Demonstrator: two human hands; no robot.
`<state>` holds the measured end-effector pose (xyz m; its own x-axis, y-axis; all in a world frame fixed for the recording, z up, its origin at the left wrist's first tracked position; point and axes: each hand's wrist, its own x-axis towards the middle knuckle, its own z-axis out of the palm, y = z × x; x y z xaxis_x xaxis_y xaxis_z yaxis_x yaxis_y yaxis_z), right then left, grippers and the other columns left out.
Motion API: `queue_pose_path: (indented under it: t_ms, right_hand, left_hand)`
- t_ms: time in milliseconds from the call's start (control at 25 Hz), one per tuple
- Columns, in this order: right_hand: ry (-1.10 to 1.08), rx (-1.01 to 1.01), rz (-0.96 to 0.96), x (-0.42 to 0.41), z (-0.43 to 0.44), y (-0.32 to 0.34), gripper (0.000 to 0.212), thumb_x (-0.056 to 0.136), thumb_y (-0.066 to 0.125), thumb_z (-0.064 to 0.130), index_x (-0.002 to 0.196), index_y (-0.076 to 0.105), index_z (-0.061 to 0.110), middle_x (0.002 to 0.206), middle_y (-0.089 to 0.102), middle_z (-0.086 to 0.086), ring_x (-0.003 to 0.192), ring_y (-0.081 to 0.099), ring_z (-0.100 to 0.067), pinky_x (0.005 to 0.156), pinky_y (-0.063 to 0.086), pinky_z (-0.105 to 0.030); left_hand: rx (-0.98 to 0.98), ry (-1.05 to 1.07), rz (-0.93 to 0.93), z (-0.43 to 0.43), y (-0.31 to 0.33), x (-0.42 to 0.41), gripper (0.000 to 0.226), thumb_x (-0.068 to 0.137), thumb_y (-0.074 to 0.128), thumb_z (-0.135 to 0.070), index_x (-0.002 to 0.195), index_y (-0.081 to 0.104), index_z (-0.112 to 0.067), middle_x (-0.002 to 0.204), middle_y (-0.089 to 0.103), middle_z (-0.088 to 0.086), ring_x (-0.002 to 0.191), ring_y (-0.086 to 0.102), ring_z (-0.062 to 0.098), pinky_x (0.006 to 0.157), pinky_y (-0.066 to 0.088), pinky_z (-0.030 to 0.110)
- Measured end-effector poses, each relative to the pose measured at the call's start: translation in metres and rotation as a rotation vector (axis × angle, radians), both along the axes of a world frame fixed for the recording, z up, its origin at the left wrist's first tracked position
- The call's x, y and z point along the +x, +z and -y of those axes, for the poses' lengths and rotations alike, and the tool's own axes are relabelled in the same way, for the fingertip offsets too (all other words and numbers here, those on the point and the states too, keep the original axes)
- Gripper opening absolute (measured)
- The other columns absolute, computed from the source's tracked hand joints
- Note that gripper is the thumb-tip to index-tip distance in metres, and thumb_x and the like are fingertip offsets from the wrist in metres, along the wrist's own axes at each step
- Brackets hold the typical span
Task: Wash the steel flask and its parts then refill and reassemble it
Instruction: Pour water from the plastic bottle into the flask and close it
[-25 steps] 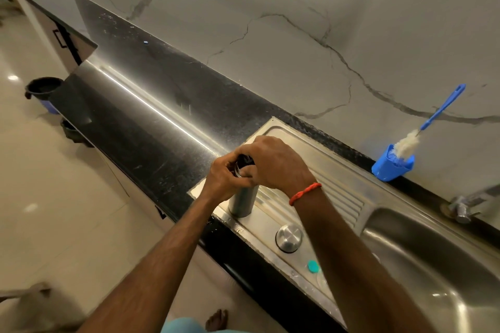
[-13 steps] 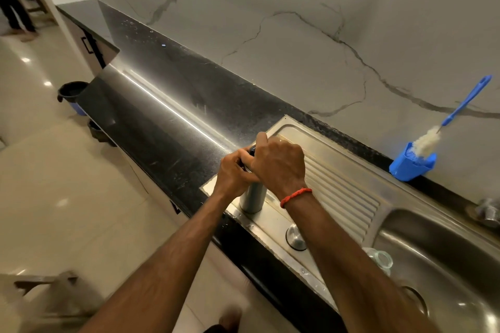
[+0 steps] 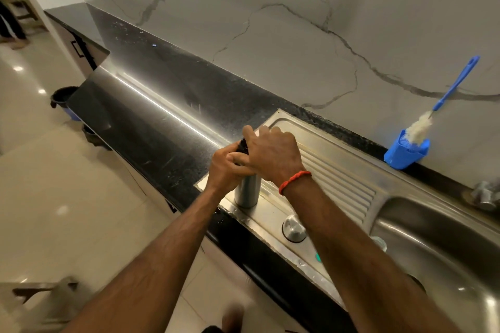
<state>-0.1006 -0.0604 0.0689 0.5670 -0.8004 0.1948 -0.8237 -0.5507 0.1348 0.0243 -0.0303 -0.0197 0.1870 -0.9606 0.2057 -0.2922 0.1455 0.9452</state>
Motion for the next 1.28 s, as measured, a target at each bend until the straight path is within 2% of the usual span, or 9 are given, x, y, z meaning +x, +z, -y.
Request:
queue_pose_path:
  t_ms: [160, 280, 360, 520, 640, 720, 840, 1040, 1280]
  right_hand:
    - [0.037, -0.203, -0.066, 0.001, 0.001, -0.007, 0.057, 0.094, 0.034, 0.071, 0.094, 0.056, 0.019, 0.06, 0.047, 0.0, 0.053, 0.047, -0.016, 0.06, 0.036, -0.031]
    - [-0.121, -0.206, 0.04, 0.014, -0.006, -0.011, 0.051, 0.093, 0.042, 0.068, 0.08, 0.046, 0.019, 0.054, 0.039, 0.002, 0.048, 0.041, -0.014, 0.059, 0.035, -0.03]
    - [-0.228, -0.122, 0.082, 0.023, -0.011, -0.01, 0.05, 0.094, 0.043, 0.066, 0.082, 0.043, 0.018, 0.059, 0.044, 0.0, 0.054, 0.045, -0.015, 0.061, 0.037, -0.03]
    - [-0.22, 0.139, 0.11, 0.013, -0.011, 0.0, 0.065, 0.09, 0.036, 0.077, 0.109, 0.049, 0.016, 0.084, 0.059, -0.005, 0.079, 0.062, -0.024, 0.069, 0.042, -0.035]
    - [-0.268, 0.491, 0.405, -0.016, -0.012, 0.006, 0.079, 0.086, 0.026, 0.083, 0.128, 0.045, 0.019, 0.111, 0.067, -0.009, 0.104, 0.065, -0.028, 0.075, 0.042, -0.036]
    - [-0.358, 0.502, 0.533, -0.04, -0.016, 0.003, 0.066, 0.094, 0.031, 0.073, 0.134, 0.043, 0.022, 0.117, 0.068, -0.01, 0.106, 0.064, -0.028, 0.076, 0.043, -0.034]
    - [-0.452, 0.527, 0.3, -0.066, -0.027, -0.029, 0.047, 0.098, 0.048, 0.056, 0.13, 0.049, 0.021, 0.12, 0.065, -0.009, 0.107, 0.061, -0.026, 0.084, 0.05, -0.038]
    - [-0.494, 0.721, -0.222, -0.075, -0.045, -0.091, 0.066, 0.077, 0.078, 0.055, 0.128, 0.055, 0.022, 0.127, 0.062, -0.009, 0.117, 0.058, -0.032, 0.093, 0.052, -0.043]
    - [-0.484, 0.635, -0.192, -0.077, -0.047, -0.118, 0.037, 0.089, 0.069, 0.019, 0.125, 0.063, 0.023, 0.12, 0.067, -0.004, 0.11, 0.064, -0.025, 0.09, 0.055, -0.035]
  left_hand:
    - [-0.006, 0.077, 0.023, 0.0, -0.005, -0.005, 0.031, 0.067, 0.092, -0.008, 0.076, 0.066, -0.024, 0.072, 0.071, -0.01, 0.068, 0.07, 0.012, 0.061, 0.06, 0.034]
    - [0.001, 0.165, 0.005, 0.003, -0.015, -0.008, 0.036, 0.072, 0.088, -0.005, 0.068, 0.058, -0.025, 0.061, 0.065, -0.012, 0.055, 0.061, 0.005, 0.052, 0.051, 0.025]
    - [-0.013, 0.189, 0.019, 0.004, -0.016, -0.011, 0.044, 0.08, 0.083, -0.005, 0.063, 0.052, -0.03, 0.053, 0.059, -0.015, 0.049, 0.055, 0.003, 0.049, 0.044, 0.021]
    - [-0.018, 0.126, -0.028, 0.002, -0.012, -0.009, 0.031, 0.074, 0.087, -0.006, 0.069, 0.063, -0.025, 0.062, 0.068, -0.011, 0.058, 0.064, 0.004, 0.055, 0.051, 0.023]
    - [-0.028, 0.051, -0.123, 0.0, -0.011, -0.008, 0.032, 0.069, 0.091, -0.014, 0.096, 0.074, -0.015, 0.088, 0.077, -0.004, 0.084, 0.075, 0.014, 0.075, 0.061, 0.032]
    - [-0.034, 0.038, -0.118, -0.002, -0.009, -0.009, 0.046, 0.068, 0.092, -0.015, 0.11, 0.073, -0.016, 0.1, 0.077, -0.002, 0.096, 0.074, 0.014, 0.084, 0.061, 0.03]
    - [-0.032, 0.027, -0.109, -0.001, -0.008, -0.009, 0.048, 0.07, 0.091, -0.016, 0.112, 0.07, -0.023, 0.103, 0.075, -0.007, 0.098, 0.072, 0.009, 0.084, 0.059, 0.025]
    - [-0.01, 0.033, -0.121, -0.001, -0.011, -0.008, 0.054, 0.069, 0.091, -0.022, 0.118, 0.07, -0.017, 0.108, 0.075, -0.003, 0.101, 0.072, 0.011, 0.087, 0.061, 0.03]
    - [-0.029, 0.004, -0.151, -0.001, -0.012, -0.006, 0.058, 0.066, 0.093, -0.03, 0.118, 0.07, -0.021, 0.107, 0.075, -0.007, 0.1, 0.071, 0.01, 0.087, 0.061, 0.032]
